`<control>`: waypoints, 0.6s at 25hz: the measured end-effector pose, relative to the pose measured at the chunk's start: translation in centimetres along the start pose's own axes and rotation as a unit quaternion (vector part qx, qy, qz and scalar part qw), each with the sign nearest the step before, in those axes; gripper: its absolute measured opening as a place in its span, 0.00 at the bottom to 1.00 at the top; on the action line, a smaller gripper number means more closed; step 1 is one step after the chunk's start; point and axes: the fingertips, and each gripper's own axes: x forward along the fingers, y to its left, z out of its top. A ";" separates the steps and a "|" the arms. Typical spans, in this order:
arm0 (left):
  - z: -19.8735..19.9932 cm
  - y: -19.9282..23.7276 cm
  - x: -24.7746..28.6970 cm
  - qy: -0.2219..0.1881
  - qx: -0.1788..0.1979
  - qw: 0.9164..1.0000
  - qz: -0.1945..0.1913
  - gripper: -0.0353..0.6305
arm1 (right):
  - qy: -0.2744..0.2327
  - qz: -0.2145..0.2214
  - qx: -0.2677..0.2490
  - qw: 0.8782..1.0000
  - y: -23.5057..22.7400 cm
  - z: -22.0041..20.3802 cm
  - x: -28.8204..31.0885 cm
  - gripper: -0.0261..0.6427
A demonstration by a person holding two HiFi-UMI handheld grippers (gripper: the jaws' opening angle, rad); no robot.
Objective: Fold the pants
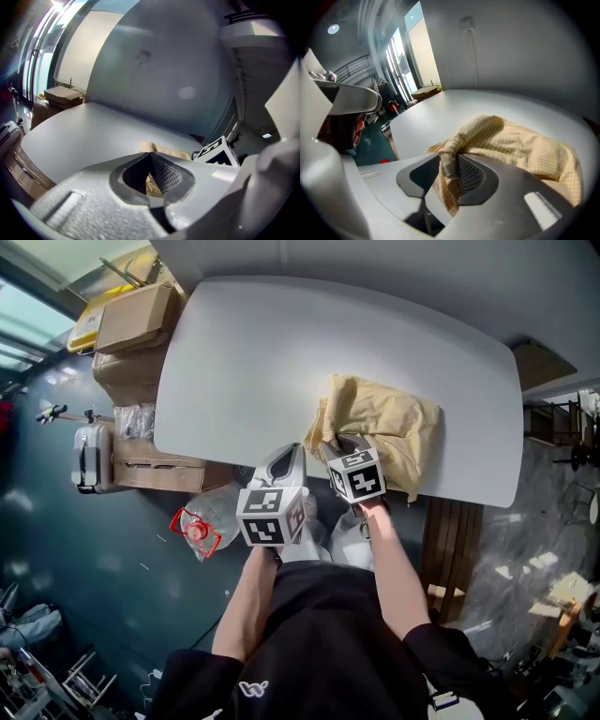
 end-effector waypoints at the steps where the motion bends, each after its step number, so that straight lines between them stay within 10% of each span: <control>1: -0.1 -0.1 0.1 0.001 0.000 1.000 -0.002 0.06 | -0.001 0.019 0.005 1.000 0.5 -0.1 0.2 0.27; 7: 0.3 -0.9 0.8 0.001 0.007 1.000 -0.015 0.06 | 0.001 0.072 0.019 0.997 2.0 0.0 -0.2 0.37; 11: 1.3 -2.0 1.7 -0.003 0.014 0.999 -0.032 0.06 | -0.075 0.106 0.075 0.989 1.4 3.7 -4.5 0.17; 15: 3.3 -4.2 3.1 -0.014 0.024 0.998 -0.058 0.06 | -0.180 0.043 0.089 0.979 -3.7 8.4 -11.7 0.04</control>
